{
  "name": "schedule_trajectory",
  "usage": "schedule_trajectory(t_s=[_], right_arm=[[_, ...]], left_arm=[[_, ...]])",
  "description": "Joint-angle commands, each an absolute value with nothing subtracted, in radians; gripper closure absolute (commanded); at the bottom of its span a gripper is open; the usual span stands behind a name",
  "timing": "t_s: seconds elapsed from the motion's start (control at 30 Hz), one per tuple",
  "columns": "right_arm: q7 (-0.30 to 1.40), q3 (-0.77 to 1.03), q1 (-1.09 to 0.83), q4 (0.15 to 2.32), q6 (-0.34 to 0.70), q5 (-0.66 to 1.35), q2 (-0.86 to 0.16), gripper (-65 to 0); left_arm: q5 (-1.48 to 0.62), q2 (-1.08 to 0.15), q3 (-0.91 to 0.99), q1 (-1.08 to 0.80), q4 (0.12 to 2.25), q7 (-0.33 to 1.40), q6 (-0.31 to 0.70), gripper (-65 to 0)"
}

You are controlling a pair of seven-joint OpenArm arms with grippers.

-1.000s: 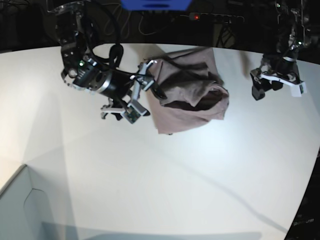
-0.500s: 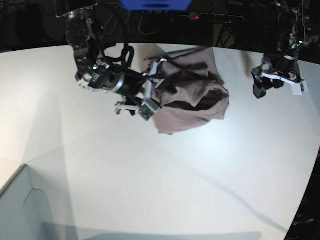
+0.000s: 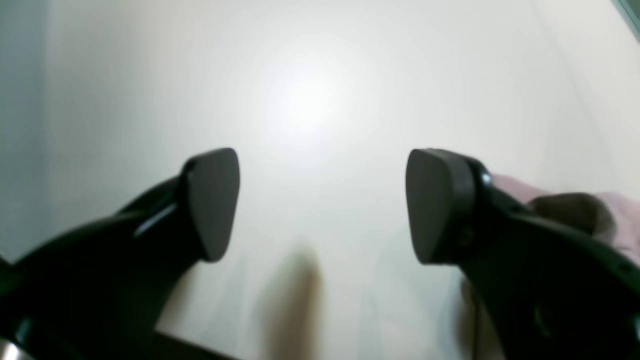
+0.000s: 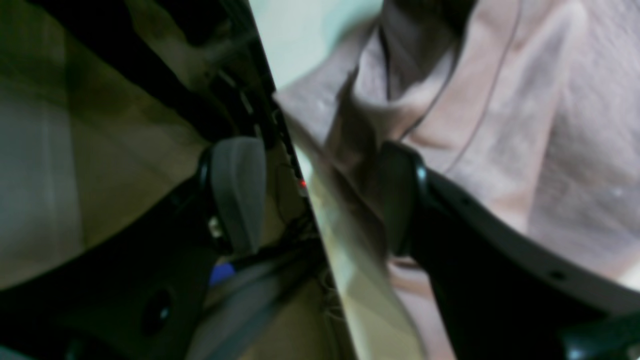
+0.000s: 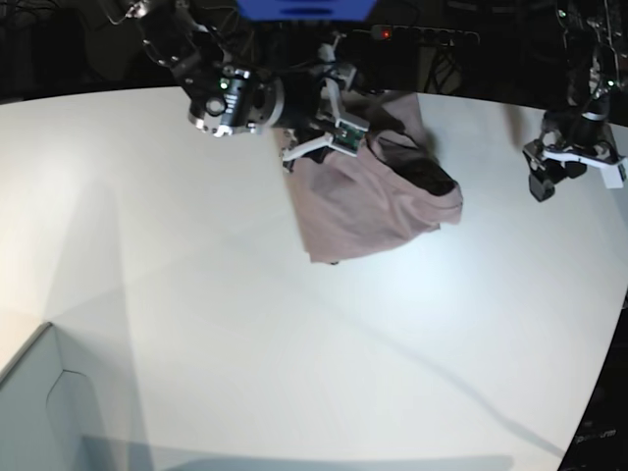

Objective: Layout the t-shirt on the table in an organized manner, then fold the t-shirt properly
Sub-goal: 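Press and flatten the folded bundle with the right gripper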

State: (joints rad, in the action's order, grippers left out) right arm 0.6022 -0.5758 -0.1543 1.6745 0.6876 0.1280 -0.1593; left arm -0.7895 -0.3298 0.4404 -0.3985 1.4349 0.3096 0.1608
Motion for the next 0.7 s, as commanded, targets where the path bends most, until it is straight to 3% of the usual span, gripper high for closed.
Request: schedule_trajectory(t_s=[0.0,0.17,0.67], right_arm=[[0.572,-0.561,-0.159,1.733,0.698,0.150,-0.156,-36.5],[0.572,-0.532,-0.189,1.821,0.698,0.148,-0.151,-36.5],[0.568,-0.582,-0.090,1.643,0.698,0.148,-0.087,-36.5]], left_arm=[[-0.796,-0.344,0.453,-0.395,1.454,0.289,0.168,-50.4],[-0.796,-0.343,0.450,-0.395,1.454,0.289,0.168,-50.4],[-0.796,-0.341,0.449,-0.401,1.454,0.289,0.168,-50.4]])
